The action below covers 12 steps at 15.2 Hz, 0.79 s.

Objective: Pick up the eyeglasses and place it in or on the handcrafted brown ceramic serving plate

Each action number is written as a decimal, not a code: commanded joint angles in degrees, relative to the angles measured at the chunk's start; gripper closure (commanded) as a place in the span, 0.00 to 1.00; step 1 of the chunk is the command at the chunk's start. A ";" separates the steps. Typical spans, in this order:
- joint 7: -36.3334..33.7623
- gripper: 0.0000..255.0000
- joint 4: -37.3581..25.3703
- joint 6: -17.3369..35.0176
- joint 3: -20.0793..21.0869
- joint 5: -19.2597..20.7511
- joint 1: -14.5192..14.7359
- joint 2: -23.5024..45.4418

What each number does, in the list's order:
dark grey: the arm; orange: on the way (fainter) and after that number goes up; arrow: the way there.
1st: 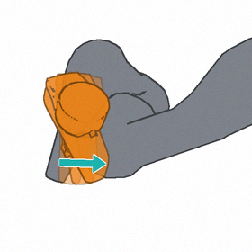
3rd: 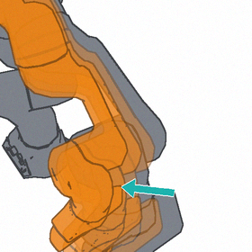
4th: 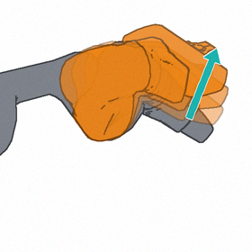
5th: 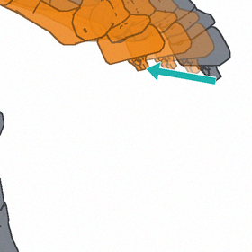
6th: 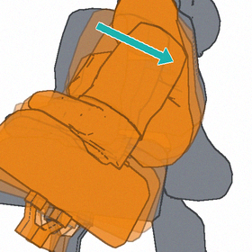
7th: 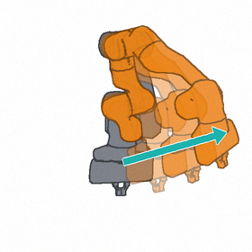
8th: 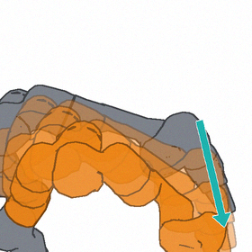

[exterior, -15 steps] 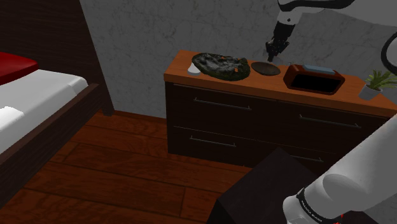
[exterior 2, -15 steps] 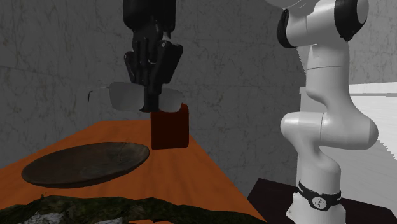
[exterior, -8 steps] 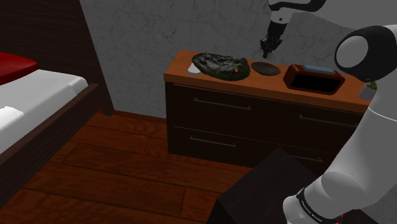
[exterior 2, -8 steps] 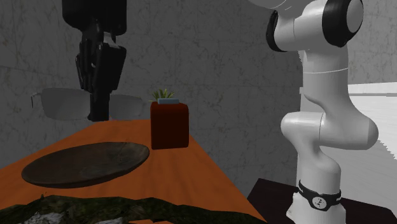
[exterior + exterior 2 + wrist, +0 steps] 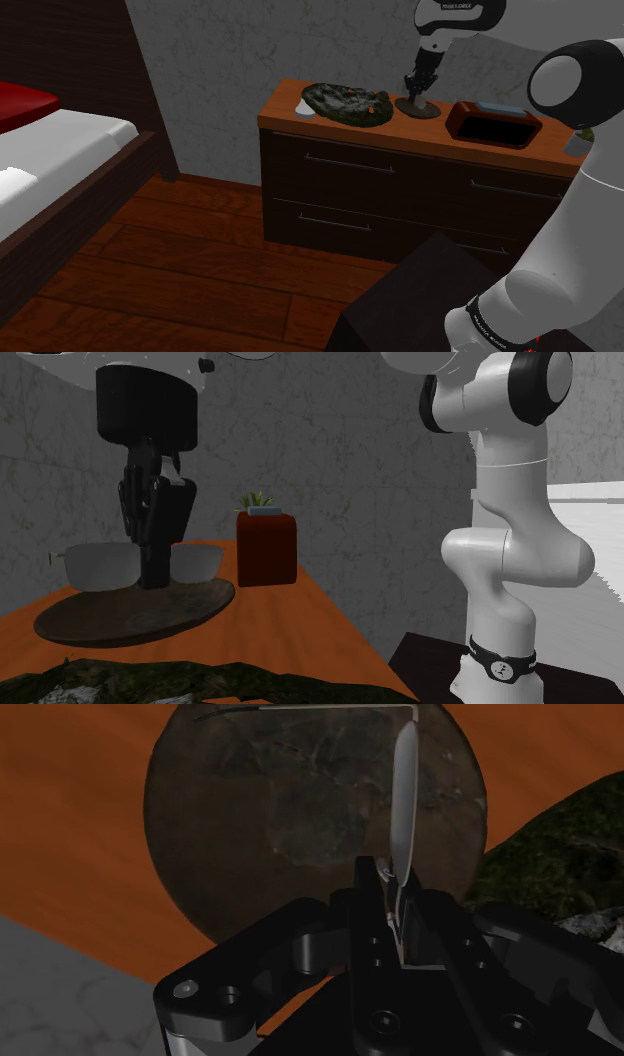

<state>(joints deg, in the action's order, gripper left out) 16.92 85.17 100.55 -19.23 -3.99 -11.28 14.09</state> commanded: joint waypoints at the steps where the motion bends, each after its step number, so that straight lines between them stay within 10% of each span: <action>1: -0.08 1.00 1.87 1.64 0.05 0.09 0.16 -0.27; 10: -0.08 1.00 3.07 2.81 0.07 0.09 0.21 -0.31; 11: -0.08 0.00 3.07 2.81 0.07 0.09 0.21 -0.31; 12: -0.08 0.00 3.07 2.81 0.07 0.09 0.21 -0.31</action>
<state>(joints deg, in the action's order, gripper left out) 16.84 88.25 103.36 -19.16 -3.90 -11.07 13.78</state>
